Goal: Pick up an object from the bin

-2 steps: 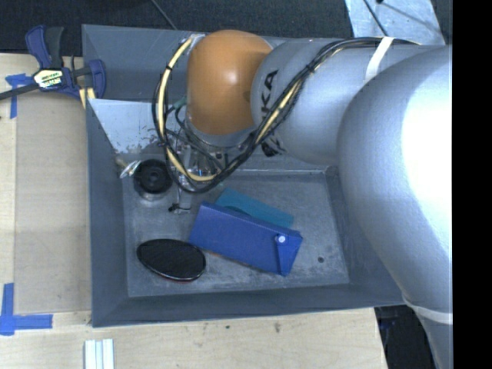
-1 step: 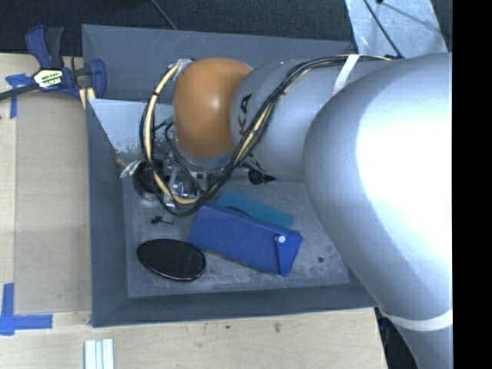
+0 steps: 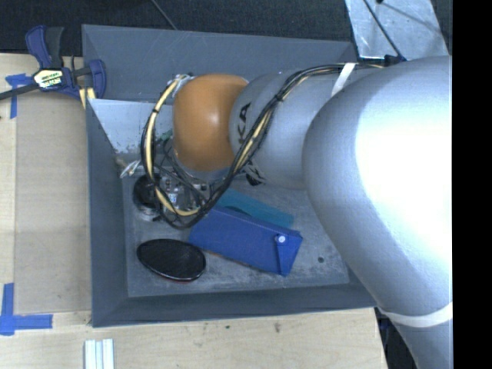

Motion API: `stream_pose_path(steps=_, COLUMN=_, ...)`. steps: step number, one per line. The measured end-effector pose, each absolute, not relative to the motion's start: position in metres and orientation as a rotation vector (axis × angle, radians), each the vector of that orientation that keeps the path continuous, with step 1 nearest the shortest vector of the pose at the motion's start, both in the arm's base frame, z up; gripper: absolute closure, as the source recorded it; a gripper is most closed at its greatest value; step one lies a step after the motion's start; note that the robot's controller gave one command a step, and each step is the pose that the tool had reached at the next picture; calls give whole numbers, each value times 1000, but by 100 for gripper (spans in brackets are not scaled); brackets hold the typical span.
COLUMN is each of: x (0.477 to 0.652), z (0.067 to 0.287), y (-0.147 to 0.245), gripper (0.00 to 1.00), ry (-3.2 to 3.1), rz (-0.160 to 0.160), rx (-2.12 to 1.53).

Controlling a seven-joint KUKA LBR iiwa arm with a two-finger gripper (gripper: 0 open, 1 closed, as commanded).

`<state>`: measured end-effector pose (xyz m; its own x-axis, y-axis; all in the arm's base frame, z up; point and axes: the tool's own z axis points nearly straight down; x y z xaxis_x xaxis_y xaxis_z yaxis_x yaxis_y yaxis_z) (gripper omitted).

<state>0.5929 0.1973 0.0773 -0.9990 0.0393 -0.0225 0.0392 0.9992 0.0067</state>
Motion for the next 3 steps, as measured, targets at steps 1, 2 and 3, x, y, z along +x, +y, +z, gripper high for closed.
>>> stream_pose_path(steps=1, x=593, z=77, y=197, gripper=100, ry=3118, rz=10, rx=62)
stream_pose_path(steps=2, x=573, z=111, y=204, gripper=100, ry=3145, rz=-3, rx=58)
stream_pose_path(steps=3, x=621, z=181, y=177, gripper=100, ry=3139, rz=1, rx=25)
